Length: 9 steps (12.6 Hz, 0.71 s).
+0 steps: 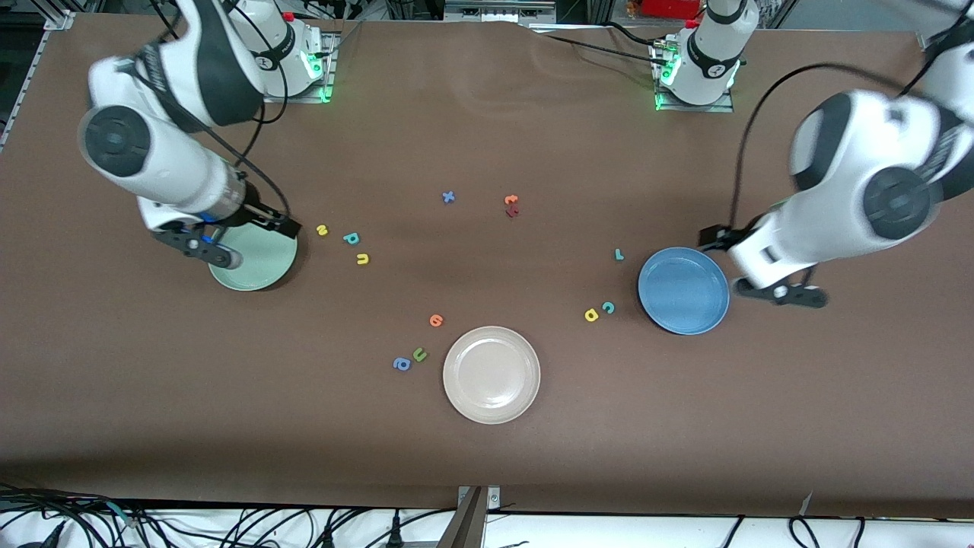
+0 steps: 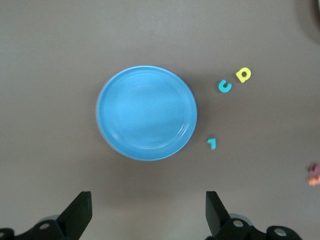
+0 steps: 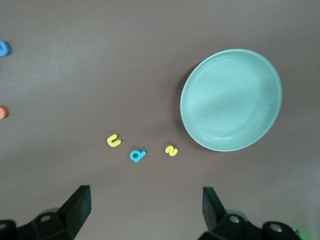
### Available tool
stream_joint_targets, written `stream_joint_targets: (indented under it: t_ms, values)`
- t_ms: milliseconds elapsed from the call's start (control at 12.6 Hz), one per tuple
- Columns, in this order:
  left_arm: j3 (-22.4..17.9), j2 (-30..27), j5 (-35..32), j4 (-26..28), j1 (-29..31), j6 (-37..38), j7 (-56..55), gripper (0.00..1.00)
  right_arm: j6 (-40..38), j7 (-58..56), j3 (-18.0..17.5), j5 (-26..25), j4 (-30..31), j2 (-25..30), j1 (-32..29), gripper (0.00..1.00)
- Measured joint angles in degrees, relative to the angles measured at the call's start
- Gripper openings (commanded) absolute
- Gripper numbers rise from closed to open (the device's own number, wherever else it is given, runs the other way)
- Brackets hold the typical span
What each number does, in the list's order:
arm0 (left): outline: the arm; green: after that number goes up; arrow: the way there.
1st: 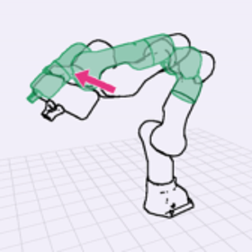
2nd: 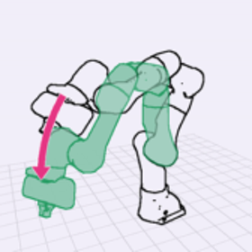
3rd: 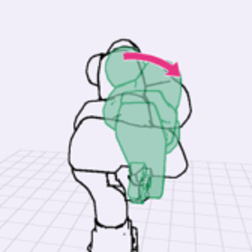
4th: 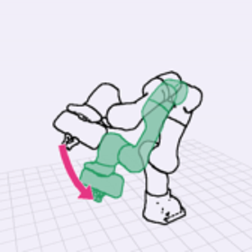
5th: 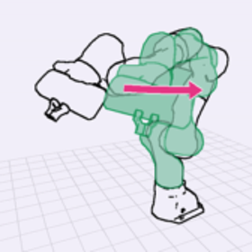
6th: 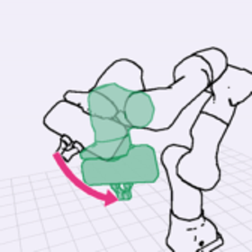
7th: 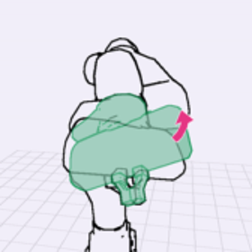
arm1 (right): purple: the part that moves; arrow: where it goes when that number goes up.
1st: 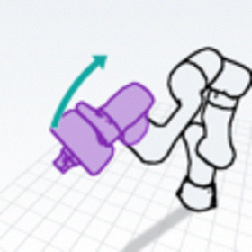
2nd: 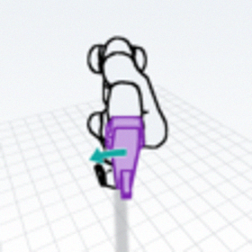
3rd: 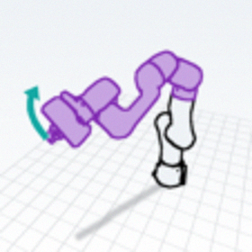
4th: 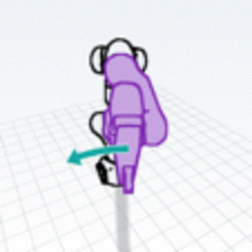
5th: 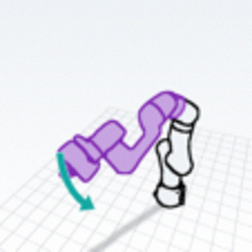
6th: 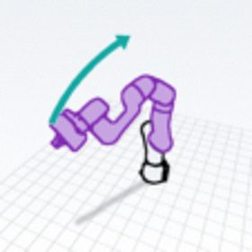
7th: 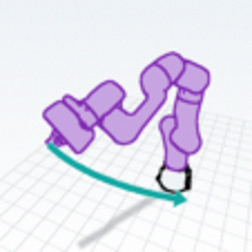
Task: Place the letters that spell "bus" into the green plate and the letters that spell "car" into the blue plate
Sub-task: 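Grasp the yellow 2 with the right gripper while the left gripper grasps teal 1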
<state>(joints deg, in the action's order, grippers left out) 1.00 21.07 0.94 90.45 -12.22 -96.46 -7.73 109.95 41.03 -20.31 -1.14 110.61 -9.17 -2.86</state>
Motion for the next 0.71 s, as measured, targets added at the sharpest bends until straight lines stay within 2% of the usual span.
stream_joint_targets:
  t_ms: [158,396,555,713]
  values:
    - [0.21,3.31,0.0,1.0,-2.5,-2.61,-5.57,0.97,7.88,0.84,-0.44,0.0,7.2,-0.19,-0.04,0.98]
    - [0.36,3.91,0.47,6.81,-3.07,-10.2,-8.52,0.95,20.13,6.56,-0.66,0.02,17.86,-0.56,-0.05,0.98]
    - [1.66,3.89,0.53,11.38,-3.33,-14.46,-11.76,0.94,23.67,12.81,-0.67,0.02,20.76,-1.88,-0.06,0.96]
    - [2.53,3.82,0.53,15.69,-3.84,-19.06,-13.87,0.92,24.75,17.7,-0.6,0.03,21.04,-3.62,-0.21,0.96]
